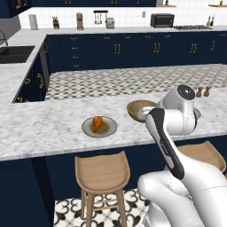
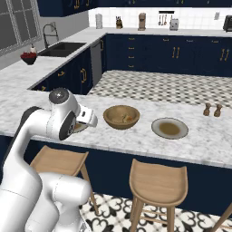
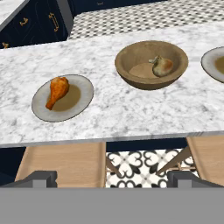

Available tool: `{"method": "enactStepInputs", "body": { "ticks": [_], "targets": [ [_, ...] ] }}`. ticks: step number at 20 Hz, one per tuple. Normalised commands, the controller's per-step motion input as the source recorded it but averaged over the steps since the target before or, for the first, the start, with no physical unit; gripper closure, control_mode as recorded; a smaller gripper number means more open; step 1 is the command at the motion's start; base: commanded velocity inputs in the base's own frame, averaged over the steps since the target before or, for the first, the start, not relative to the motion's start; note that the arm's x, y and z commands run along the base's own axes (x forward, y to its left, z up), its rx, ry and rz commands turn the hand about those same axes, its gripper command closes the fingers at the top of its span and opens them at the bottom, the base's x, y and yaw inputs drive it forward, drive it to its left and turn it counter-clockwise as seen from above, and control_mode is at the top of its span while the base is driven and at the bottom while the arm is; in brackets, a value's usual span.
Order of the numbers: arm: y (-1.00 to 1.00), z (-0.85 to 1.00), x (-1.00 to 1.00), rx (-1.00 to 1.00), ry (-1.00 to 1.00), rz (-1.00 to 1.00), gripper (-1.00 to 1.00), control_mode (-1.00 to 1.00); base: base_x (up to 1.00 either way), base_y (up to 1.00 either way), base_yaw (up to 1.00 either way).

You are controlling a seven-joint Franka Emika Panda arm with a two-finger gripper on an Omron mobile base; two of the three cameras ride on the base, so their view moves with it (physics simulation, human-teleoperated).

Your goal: Pick the chicken drumstick and onion from their plates and place them in the bowl. Then put the bowl in the fridge.

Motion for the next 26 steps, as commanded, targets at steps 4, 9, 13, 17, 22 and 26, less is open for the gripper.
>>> {"method": "enactStepInputs", "body": {
  "ticks": [4, 9, 13, 17, 22, 26],
  "targets": [
    [0.0, 0.0, 0.0, 0.0, 0.0, 0.0, -1.0, 1.0, 0.8, 0.0, 0.52],
    [0.0, 0.0, 0.0, 0.0, 0.0, 0.0, -1.0, 1.0, 0.47, 0.3, 0.18],
    [0.19, 0.0, 0.25, -0.05, 0.06, -0.02, -1.0, -1.0, 0.62, 0.45, -0.01],
    [0.74, 0.0, 0.84, -0.13, 0.2, -0.06, -1.0, -1.0, 0.0, 0.0, 0.0],
    [0.49, -0.01, 0.72, 0.0, 0.21, -0.02, -1.0, -1.0, 0.0, 0.0, 0.0],
    [0.37, -0.53, 0.5, 0.09, 0.13, 0.0, -1.0, -1.0, 0.0, 0.0, 0.0]
  ]
}}
